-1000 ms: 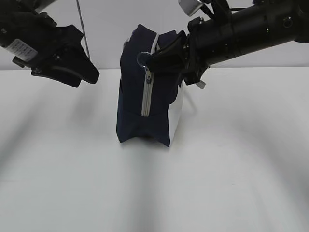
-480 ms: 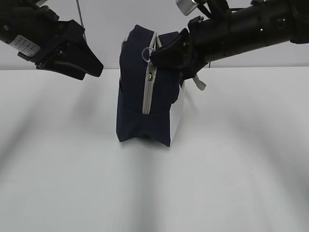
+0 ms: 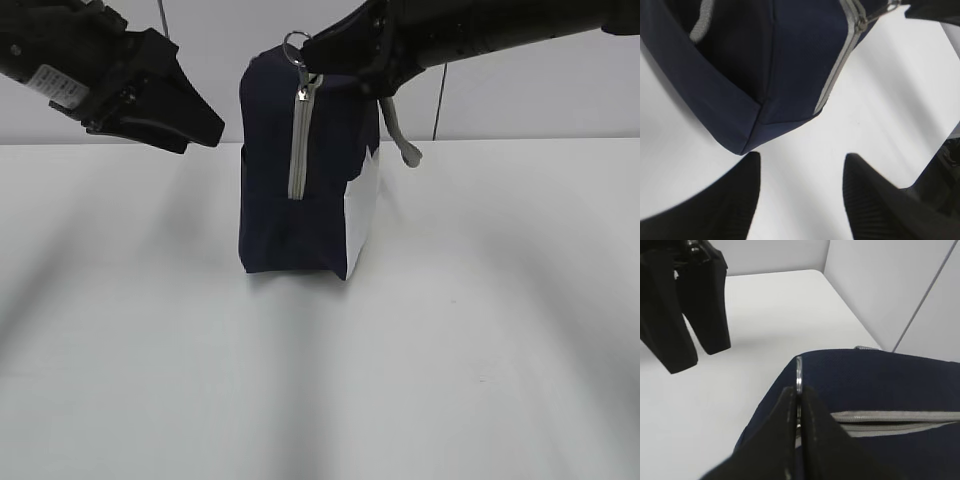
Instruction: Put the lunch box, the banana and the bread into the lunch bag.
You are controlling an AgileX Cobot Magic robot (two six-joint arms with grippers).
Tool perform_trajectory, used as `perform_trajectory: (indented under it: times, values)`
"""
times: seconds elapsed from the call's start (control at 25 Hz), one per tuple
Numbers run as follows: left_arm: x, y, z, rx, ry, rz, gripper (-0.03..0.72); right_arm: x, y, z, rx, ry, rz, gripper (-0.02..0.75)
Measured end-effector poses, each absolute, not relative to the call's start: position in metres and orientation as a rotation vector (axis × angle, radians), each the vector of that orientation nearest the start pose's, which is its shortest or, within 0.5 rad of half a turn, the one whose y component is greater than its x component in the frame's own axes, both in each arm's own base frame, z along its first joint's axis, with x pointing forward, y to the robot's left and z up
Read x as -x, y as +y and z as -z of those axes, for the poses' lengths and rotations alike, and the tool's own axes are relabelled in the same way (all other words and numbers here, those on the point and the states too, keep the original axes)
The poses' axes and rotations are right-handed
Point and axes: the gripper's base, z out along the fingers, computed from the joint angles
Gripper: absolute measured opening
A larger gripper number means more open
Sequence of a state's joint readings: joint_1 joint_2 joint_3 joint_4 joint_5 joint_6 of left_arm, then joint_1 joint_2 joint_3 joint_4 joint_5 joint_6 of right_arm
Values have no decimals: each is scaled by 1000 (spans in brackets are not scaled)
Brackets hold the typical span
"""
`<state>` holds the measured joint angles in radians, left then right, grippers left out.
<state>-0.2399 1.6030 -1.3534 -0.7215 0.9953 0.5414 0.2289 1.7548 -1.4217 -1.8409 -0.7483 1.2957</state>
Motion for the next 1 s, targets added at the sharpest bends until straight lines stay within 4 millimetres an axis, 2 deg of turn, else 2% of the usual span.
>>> perform_trajectory:
  times: [0.16,0.48,0.64,1.0]
  values:
    - [-318,-130,-321,-631,2435,806,380,-379,148,-319,1162,1582,-455,-16]
    - [-331,-134,-305,-692,2395,805,380,-390,151,-295,1154,1651,-516,-16]
    - [-338,-135,-297,-715,2379,786,380,-391,152,-297,1153,1644,-519,-16]
    - [-353,-145,-276,-726,2330,890,372,-392,153,-304,1161,1619,-529,-16]
